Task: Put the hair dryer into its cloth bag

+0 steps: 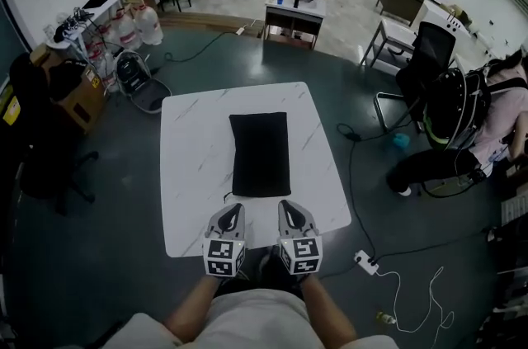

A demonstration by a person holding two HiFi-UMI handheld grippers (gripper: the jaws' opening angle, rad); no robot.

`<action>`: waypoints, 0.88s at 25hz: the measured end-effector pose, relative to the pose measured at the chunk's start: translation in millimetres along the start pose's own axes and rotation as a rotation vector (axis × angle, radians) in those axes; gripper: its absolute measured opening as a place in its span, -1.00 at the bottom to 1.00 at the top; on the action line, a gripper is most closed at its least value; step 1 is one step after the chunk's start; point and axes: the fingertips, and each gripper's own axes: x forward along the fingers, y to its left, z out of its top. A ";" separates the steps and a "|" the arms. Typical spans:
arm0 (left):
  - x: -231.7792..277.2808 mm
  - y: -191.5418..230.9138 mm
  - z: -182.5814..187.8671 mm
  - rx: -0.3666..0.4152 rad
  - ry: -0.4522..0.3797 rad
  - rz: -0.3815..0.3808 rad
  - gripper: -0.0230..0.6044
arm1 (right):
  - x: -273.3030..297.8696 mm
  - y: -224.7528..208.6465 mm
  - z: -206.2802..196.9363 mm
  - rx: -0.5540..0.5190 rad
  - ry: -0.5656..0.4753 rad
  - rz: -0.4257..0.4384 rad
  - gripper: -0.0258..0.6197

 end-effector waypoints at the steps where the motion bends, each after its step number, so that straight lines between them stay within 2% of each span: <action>1: -3.2 -0.3 6.6 -0.005 -0.017 0.009 -0.90 | -2.5 6.8 5.9 -0.001 -0.013 0.015 -0.87; 5: -15.5 -10.3 21.8 -0.002 -0.059 -0.012 -0.90 | -12.6 31.1 22.2 -0.004 -0.050 0.069 -0.87; 9: -19.7 -16.7 31.4 0.055 -0.103 -0.028 -0.90 | -12.4 38.6 35.3 -0.048 -0.069 0.039 -0.87; 22: -22.8 -21.4 54.5 0.072 -0.147 -0.066 -0.90 | -17.2 41.5 62.2 -0.097 -0.121 0.013 -0.87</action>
